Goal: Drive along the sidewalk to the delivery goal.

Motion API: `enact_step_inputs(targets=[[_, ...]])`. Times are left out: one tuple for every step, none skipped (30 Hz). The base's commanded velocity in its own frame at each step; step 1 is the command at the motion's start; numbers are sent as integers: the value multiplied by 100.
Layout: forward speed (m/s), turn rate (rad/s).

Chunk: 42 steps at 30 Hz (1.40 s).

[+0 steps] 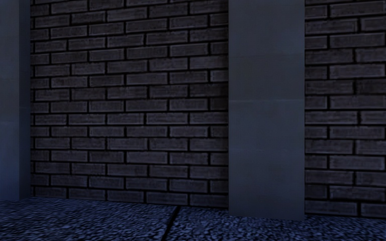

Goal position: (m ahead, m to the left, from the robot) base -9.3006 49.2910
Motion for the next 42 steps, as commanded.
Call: enact_step_inputs(targets=[[0, 0], [0, 0], [0, 0], [0, 0], [0, 0], [0, 0], [0, 0], [0, 0], [0, 0], [0, 0], [0, 0], [0, 0], [0, 0], [0, 0], [0, 0], [0, 0], [0, 0], [0, 0], [0, 0], [0, 0], [0, 0], [0, 0], [0, 0], [0, 0], [0, 0], [0, 0], [0, 0], [0, 0], [0, 0], [0, 0], [0, -46], [0, -57], [0, -120], [0, -120], [0, -120], [0, -120], [0, -120], [0, -120], [0, -120], [0, -120], [0, -120], [0, -120]])
